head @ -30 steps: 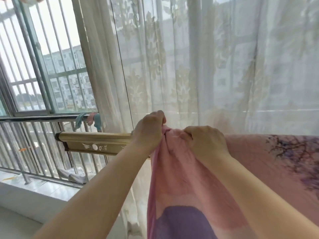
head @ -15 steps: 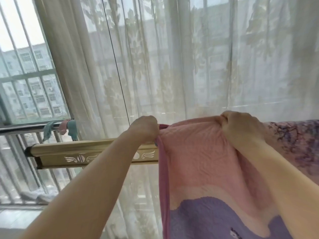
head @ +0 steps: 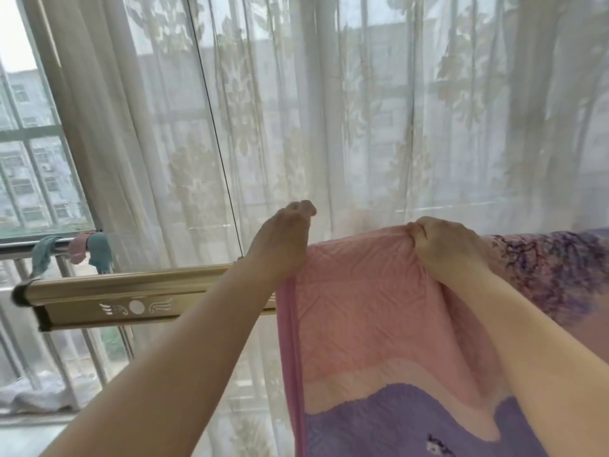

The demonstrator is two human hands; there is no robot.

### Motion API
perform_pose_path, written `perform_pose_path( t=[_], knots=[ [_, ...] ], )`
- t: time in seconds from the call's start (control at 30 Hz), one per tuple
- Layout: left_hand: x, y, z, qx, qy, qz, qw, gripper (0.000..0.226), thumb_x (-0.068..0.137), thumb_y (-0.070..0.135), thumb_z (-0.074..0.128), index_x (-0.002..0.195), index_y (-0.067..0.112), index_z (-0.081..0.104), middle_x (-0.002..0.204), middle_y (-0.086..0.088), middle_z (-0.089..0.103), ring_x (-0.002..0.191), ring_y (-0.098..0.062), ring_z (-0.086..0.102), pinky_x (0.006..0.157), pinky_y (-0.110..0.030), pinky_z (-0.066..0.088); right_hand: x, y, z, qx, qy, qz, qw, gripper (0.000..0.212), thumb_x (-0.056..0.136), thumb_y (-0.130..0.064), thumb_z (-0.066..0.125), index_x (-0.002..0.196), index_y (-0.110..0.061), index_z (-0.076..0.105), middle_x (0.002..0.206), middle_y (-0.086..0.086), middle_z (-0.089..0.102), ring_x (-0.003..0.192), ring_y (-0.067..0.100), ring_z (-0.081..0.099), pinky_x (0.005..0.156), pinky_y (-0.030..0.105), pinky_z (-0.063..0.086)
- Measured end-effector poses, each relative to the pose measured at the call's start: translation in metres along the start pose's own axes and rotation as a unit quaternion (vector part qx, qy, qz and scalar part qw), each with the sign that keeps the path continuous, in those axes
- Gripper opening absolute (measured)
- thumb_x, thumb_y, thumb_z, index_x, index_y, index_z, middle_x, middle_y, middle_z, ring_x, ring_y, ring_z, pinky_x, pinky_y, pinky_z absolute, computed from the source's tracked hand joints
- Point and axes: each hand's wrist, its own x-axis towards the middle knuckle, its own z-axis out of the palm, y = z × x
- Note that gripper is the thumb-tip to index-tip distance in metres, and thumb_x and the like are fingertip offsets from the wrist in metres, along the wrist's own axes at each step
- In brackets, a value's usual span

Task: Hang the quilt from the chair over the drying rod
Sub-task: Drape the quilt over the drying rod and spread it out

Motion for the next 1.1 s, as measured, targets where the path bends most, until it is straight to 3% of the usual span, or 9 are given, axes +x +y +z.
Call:
perform_pose_path(
  t=[0.07, 0.17, 0.37, 0.5, 0.63, 0.73, 0.83, 1.0, 1.1],
  knots=[
    [-0.012, -0.006, 0.001, -0.043, -0.078, 0.046, 0.995, 0.029, 0.099, 0.029, 0.045, 0.125, 0.023, 0.055, 0.123, -0.001, 0.061, 0.111, -0.02, 0.058, 0.091, -0.035, 0.046, 0.002, -0.003, 0.001, -0.001, -0.013, 0.006, 1.0, 0.042, 0.101, -0.04, 0.029, 0.11, -0.018, 0.062, 0.109, 0.01, 0.067, 0.101, 0.032, 0.059, 0.088, 0.04, 0.038],
    [-0.032, -0.031, 0.008, 0.076, -0.159, 0.009, 0.984, 0.046, 0.097, 0.052, 0.036, 0.132, 0.023, 0.046, 0.132, -0.001, 0.054, 0.121, -0.021, 0.048, 0.096, -0.036, 0.036, 0.002, -0.01, 0.003, -0.037, -0.058, -0.002, 0.998, 0.046, 0.097, -0.052, 0.026, 0.114, -0.025, 0.059, 0.113, 0.006, 0.067, 0.106, 0.029, 0.058, 0.097, 0.044, 0.032],
    [-0.043, -0.039, 0.004, 0.044, -0.037, 0.067, 0.996, 0.063, 0.097, 0.051, 0.036, 0.149, 0.019, 0.025, 0.151, -0.002, 0.036, 0.138, -0.02, 0.032, 0.114, -0.036, 0.023, -0.01, -0.034, 0.007, -0.011, -0.072, -0.042, 0.996, 0.058, 0.089, -0.069, 0.021, 0.123, -0.035, 0.053, 0.123, -0.009, 0.063, 0.122, 0.019, 0.05, 0.106, 0.05, 0.021],
    [-0.042, -0.033, 0.011, 0.04, -0.064, 0.08, 0.994, 0.063, 0.096, 0.056, 0.031, 0.149, 0.023, 0.025, 0.15, 0.0, 0.039, 0.135, -0.021, 0.036, 0.114, -0.042, 0.026, -0.021, -0.028, 0.012, -0.087, -0.034, -0.001, 0.996, 0.06, 0.093, -0.062, 0.014, 0.116, -0.03, 0.06, 0.118, -0.001, 0.064, 0.123, 0.021, 0.047, 0.113, 0.056, 0.008],
    [-0.046, -0.029, 0.016, 0.123, -0.057, 0.047, 0.99, 0.056, 0.091, 0.066, 0.031, 0.128, 0.026, 0.045, 0.12, 0.002, 0.058, 0.111, -0.021, 0.051, 0.096, -0.043, 0.036, -0.027, -0.011, 0.014, -0.042, -0.044, -0.032, 0.998, 0.061, 0.091, -0.062, 0.015, 0.117, -0.03, 0.061, 0.13, -0.002, 0.057, 0.136, 0.017, 0.033, 0.116, 0.054, -0.006],
    [-0.04, -0.02, 0.002, 0.087, -0.086, -0.004, 0.992, 0.055, 0.08, 0.069, 0.054, 0.104, 0.02, 0.047, 0.095, 0.004, 0.058, 0.095, -0.02, 0.055, 0.08, -0.039, 0.045, -0.037, 0.002, 0.007, -0.064, -0.006, 0.041, 0.997, 0.065, 0.09, -0.067, 0.018, 0.127, -0.028, 0.054, 0.143, -0.005, 0.045, 0.146, 0.017, 0.012, 0.11, 0.061, -0.012],
    [-0.036, 0.001, -0.014, 0.098, -0.104, -0.012, 0.99, 0.062, 0.067, 0.062, 0.073, 0.099, 0.017, 0.045, 0.083, 0.004, 0.053, 0.084, -0.019, 0.052, 0.067, -0.033, 0.041, -0.048, 0.01, -0.003, -0.076, -0.017, 0.081, 0.994, 0.068, 0.087, -0.07, 0.012, 0.127, -0.032, 0.052, 0.143, -0.004, 0.044, 0.145, 0.019, 0.013, 0.108, 0.067, -0.009],
    [-0.026, 0.064, 0.005, -0.059, -0.102, 0.058, 0.991, 0.07, 0.082, 0.068, 0.051, 0.133, 0.02, 0.039, 0.127, 0.002, 0.056, 0.114, -0.02, 0.054, 0.086, -0.034, 0.042, -0.043, 0.016, -0.023, -0.078, -0.091, 0.046, 0.992, 0.064, 0.09, -0.066, 0.011, 0.128, -0.035, 0.051, 0.135, -0.001, 0.049, 0.136, 0.021, 0.03, 0.112, 0.063, -0.009],
    [-0.019, 0.087, 0.035, 0.068, -0.132, 0.095, 0.984, 0.051, 0.09, 0.062, 0.041, 0.119, 0.021, 0.045, 0.117, -0.001, 0.06, 0.105, -0.022, 0.055, 0.083, -0.037, 0.043, -0.043, 0.031, -0.028, -0.059, -0.132, 0.003, 0.989, 0.053, 0.096, -0.057, 0.018, 0.142, -0.036, 0.036, 0.15, -0.004, 0.036, 0.144, 0.014, 0.018, 0.113, 0.057, -0.014]
  ],
)
